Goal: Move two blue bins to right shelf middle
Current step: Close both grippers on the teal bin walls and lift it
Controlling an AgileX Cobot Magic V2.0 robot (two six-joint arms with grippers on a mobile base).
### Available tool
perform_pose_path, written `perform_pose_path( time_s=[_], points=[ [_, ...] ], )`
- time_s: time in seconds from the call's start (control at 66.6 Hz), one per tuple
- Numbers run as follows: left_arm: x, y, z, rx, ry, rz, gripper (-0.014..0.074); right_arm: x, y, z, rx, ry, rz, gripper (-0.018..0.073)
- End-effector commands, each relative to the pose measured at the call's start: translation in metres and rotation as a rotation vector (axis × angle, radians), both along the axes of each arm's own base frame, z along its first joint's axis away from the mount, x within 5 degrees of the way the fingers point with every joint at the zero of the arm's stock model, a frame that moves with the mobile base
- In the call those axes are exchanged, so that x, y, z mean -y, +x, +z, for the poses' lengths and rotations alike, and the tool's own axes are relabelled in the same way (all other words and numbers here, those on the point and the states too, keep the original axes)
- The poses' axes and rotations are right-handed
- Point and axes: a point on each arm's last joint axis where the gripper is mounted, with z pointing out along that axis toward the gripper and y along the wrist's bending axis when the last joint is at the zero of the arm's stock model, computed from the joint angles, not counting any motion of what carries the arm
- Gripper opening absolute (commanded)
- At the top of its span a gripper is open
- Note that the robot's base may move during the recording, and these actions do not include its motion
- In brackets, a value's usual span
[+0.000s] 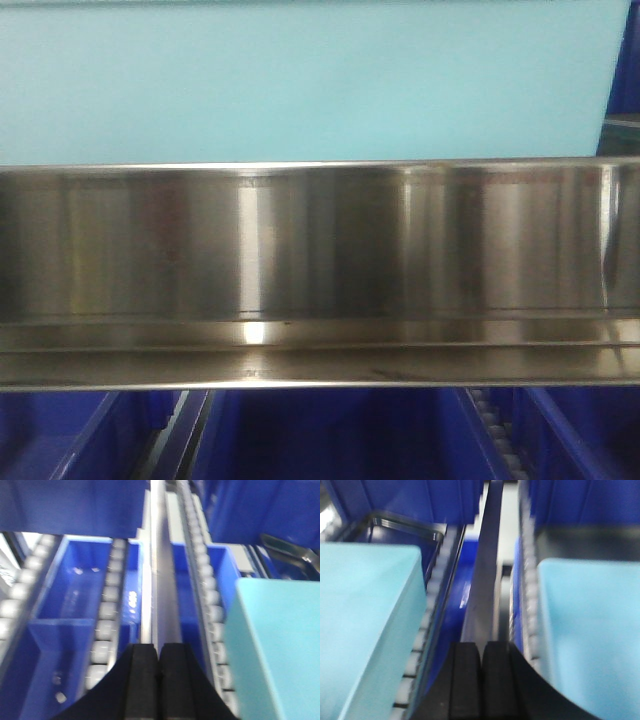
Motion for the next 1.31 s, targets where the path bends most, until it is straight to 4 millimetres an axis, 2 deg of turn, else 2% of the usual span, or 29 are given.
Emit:
perform_pose_path(
  time_s=[0.0, 0.165, 0.255, 0.375, 0.495, 0.571, 0.646, 0.766, 0.841, 0.916, 1.171, 1.291],
  points=[
    [0.012, 0.01, 0.005, -0.018, -0.007, -0.006, -0.0111, -0.006, 0.02, 0.003, -0.055, 0.039, -0.007, -0.0138],
    [0.041, 0.024, 0.008, -0.057, 0.001, -0.036, -0.0111, -0.03, 0.051, 0.008, -0.141, 0.058, -0.007, -0.0138],
    [0.055, 0.033, 0.007, -0.088, -0.014, -0.058, -0.0111, -0.045, 0.066, 0.006, -0.21, 0.01, -0.015, -0.0138],
    [0.063, 0.047, 0.004, -0.136, -0.028, -0.054, -0.0111, -0.068, 0.085, 0.0, -0.276, -0.058, 0.023, -0.0138],
    [0.067, 0.059, -0.003, -0.173, -0.023, -0.051, -0.0109, -0.081, 0.099, -0.01, -0.333, -0.081, 0.047, -0.0138],
    [0.069, 0.062, -0.007, -0.193, -0.021, -0.05, -0.0076, -0.085, 0.106, -0.015, -0.362, -0.091, 0.05, -0.0138],
    [0.07, 0.064, -0.012, -0.229, -0.024, -0.048, 0.0021, -0.087, 0.11, -0.02, -0.385, -0.092, 0.043, -0.0106],
    [0.071, 0.069, -0.021, -0.281, -0.01, -0.041, 0.0223, -0.087, 0.112, -0.023, -0.397, -0.086, 0.032, 0.0104],
    [0.072, 0.072, -0.028, -0.318, -0.002, -0.037, 0.0297, -0.088, 0.113, -0.025, -0.402, -0.08, 0.025, 0.0221],
    [0.075, 0.076, -0.035, -0.355, -0.006, -0.037, 0.0295, -0.089, 0.117, -0.03, -0.418, -0.082, 0.021, 0.0255],
    [0.083, 0.093, -0.064, -0.47, -0.004, -0.039, 0.0263, -0.098, 0.132, -0.054, -0.507, -0.05, 0.005, 0.0255],
    [0.085, 0.096, -0.074, -0.535, 0.009, -0.036, 0.0263, -0.099, 0.135, -0.059, -0.518, -0.041, -0.009, 0.0249]
  ],
)
